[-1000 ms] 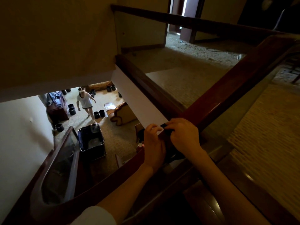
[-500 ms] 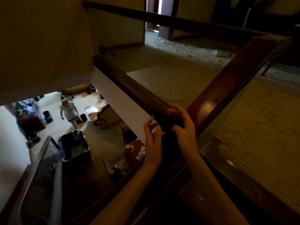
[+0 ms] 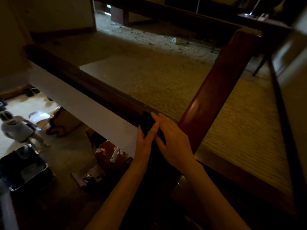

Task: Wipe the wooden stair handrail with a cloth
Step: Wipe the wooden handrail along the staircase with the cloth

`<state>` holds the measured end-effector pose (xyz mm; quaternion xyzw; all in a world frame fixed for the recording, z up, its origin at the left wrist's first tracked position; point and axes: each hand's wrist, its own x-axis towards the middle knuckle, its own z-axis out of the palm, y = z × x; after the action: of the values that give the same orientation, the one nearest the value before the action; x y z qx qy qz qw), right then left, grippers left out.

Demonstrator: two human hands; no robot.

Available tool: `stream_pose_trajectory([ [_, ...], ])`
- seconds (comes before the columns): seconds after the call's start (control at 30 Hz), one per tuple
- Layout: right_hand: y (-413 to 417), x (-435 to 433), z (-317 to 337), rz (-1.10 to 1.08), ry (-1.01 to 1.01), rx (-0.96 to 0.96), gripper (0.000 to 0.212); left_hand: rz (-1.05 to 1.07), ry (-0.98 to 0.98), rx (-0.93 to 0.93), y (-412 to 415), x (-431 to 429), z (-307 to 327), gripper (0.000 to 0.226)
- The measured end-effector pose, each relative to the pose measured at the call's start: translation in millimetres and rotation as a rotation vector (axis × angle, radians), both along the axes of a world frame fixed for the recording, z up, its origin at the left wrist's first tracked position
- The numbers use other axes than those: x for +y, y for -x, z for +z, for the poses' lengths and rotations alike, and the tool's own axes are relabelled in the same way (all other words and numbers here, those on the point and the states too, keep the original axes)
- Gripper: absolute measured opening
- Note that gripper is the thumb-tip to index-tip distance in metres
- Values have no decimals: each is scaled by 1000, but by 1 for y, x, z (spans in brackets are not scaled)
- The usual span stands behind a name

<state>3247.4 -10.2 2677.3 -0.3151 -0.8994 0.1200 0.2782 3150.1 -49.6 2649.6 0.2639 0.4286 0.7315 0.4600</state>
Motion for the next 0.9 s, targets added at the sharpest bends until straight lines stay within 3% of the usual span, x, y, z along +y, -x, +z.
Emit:
stream_pose_trajectory([
  [0.1,-2,2,3,-25,26,137,53,-118,-31,48,11,17,-1,62],
  [0.2,-3,2,2,-36,10,196,51,-285,-42,-74,18,25,-19,67],
  [0.3,-6,-2,2,-92,-56,351,42,-267,35,-110,25,24,-34,76],
  [0.4,-5,-2,0,-252,-118,431,40,-283,70,13,35,22,-52,50],
  [0.63,-6,-6,-3,-319,-228,516,40,-640,148,232,60,18,-60,30],
  [0.8,-8,-2,-6,-428,-157,623,37,-545,115,237,46,38,-45,11],
  [0.9,-8,-3,-5,-474,-160,622,37,-425,40,192,29,55,-30,20],
])
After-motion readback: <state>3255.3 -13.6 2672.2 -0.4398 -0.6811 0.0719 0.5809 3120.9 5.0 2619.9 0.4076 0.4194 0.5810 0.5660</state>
